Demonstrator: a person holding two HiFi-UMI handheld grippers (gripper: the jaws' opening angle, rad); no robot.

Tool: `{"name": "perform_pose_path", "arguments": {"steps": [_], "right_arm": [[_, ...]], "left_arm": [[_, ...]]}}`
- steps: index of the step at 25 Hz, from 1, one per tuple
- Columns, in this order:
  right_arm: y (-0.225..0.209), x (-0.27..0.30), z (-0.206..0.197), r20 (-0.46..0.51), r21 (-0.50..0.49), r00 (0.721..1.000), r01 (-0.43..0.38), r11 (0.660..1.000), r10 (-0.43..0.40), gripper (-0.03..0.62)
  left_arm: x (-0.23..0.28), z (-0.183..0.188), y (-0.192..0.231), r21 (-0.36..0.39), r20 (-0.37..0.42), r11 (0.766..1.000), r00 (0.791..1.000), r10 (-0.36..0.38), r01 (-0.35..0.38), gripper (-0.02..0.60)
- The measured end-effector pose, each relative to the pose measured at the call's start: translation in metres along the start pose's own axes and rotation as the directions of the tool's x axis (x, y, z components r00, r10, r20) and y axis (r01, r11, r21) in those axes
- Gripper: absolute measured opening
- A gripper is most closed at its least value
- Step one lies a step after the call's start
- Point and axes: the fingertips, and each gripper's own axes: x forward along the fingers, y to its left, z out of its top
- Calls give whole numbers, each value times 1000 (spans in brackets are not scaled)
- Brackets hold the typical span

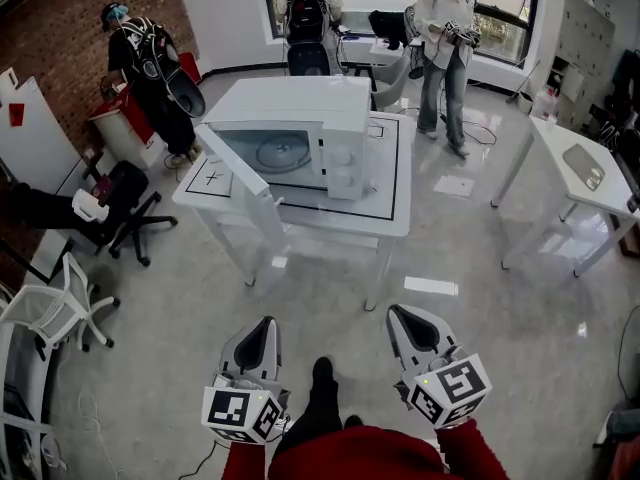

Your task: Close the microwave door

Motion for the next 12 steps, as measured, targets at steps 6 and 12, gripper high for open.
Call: {"name": "perform_pose_path", "arguments": {"steps": [6,12], "right_arm": [[-8,39,-1,-14,2,1000,-2,1000,2,12],[-16,75,6,-31,-5,999,9,1000,-9,12]], "left_arm": [[32,-1,25,6,-12,1000,1000,6,-6,11],[64,3,52,4,-25,1000,1000,4,-4,11]]}}
